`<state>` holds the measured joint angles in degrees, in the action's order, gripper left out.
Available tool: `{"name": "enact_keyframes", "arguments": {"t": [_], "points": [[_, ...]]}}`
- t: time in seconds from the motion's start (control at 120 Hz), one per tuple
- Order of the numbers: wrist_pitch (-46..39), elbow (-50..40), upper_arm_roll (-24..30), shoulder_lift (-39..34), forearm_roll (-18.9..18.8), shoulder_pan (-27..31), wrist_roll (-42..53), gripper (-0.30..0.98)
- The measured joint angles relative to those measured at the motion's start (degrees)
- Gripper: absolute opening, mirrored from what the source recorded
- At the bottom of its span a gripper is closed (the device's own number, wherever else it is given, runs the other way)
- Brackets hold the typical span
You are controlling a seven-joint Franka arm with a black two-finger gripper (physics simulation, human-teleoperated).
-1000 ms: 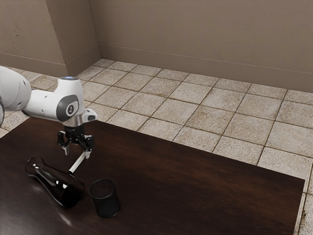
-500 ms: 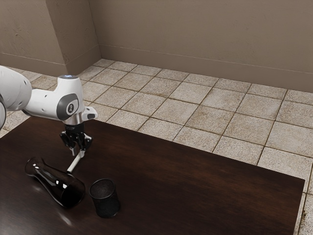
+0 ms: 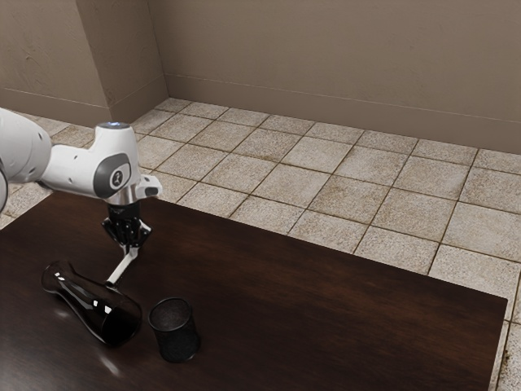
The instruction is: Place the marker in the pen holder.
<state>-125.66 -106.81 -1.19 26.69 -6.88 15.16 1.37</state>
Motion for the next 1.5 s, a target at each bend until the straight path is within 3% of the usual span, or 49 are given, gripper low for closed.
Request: {"name": "enact_keyframes", "arguments": {"t": [0.133,0.317,0.458,0.592,0.683,0.983,1.5], "points": [[-0.37,-0.05,0.83,-3.26,-3.42,-0.38,-0.27,-0.10],[-2.10,-2.39,7.65,-11.85,-6.96,-1.09,-0.81,-0.10],[-3.69,-13.28,16.05,-25.27,-13.70,-2.23,-3.90,-0.10],[-7.71,-23.58,19.83,-33.52,-16.37,-4.00,-9.65,-0.10],[-9.59,-26.63,22.05,-36.98,-17.02,-1.98,-14.05,-0.10],[-12.19,-32.72,27.29,-41.48,-16.96,-4.54,-29.57,-0.10],[-11.35,-39.15,33.85,-48.94,-14.03,-4.61,-48.17,-0.10]]}}
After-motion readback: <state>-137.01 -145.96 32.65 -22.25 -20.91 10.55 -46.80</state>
